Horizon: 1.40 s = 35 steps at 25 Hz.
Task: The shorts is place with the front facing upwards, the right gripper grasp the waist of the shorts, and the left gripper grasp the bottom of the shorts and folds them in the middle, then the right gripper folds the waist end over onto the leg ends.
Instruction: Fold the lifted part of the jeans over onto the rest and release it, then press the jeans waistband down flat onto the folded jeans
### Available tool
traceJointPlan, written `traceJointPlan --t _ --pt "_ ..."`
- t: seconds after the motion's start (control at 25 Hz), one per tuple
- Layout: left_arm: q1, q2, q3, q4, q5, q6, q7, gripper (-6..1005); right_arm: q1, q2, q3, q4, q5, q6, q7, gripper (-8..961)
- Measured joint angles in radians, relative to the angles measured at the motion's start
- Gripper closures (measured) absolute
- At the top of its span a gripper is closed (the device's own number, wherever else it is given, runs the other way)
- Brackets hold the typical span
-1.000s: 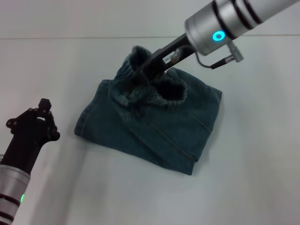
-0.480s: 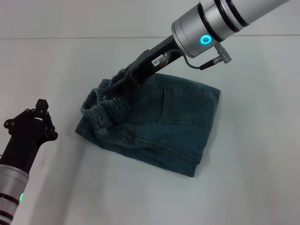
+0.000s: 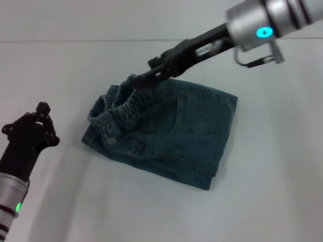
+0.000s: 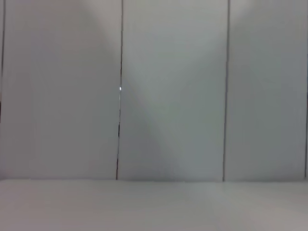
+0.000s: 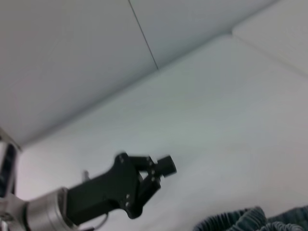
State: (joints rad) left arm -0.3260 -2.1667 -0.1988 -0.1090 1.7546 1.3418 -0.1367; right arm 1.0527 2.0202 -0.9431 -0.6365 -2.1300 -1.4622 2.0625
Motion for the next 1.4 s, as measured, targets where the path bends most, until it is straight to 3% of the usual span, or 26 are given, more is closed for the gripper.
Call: traceJointPlan --t 0.04,0.28,0.48,0.68,0.8,1.12,1.4 --pt "0.0 0.001 0.009 0.022 0.003 0.015 -0.054 999 -0.032 -0.007 0.019 -0.009 0.037 -0.021 -0.026 14" --pt "-0.001 0.003 0.156 0.197 0.006 0.144 -0.392 998 -0.257 -0.049 0.093 -0.037 0.204 -0.139 -0.248 -3" --pt "-0.007 0.004 0.418 0.394 0.007 0.214 -0.686 901 -0.411 -0.075 0.129 -0.037 0.242 -0.253 -0.364 -3" --pt "-0.026 0.005 0.64 0.569 0.007 0.302 -0.927 691 -0.52 -0.081 0.143 -0.033 0.239 -0.279 -0.425 -2" --pt "-0.064 0.009 0.718 0.604 0.007 0.331 -0.99 609 -0.551 -0.08 0.147 -0.025 0.236 -0.276 -0.446 -2" --pt "-0.214 0.006 0.986 0.584 0.007 0.119 -1.108 422 -0.581 -0.076 0.151 -0.023 0.199 -0.299 -0.464 -2" --pt "-0.311 0.001 1.023 0.497 -0.002 -0.212 -1.152 390 -0.592 -0.072 0.152 -0.023 0.198 -0.297 -0.476 -3"
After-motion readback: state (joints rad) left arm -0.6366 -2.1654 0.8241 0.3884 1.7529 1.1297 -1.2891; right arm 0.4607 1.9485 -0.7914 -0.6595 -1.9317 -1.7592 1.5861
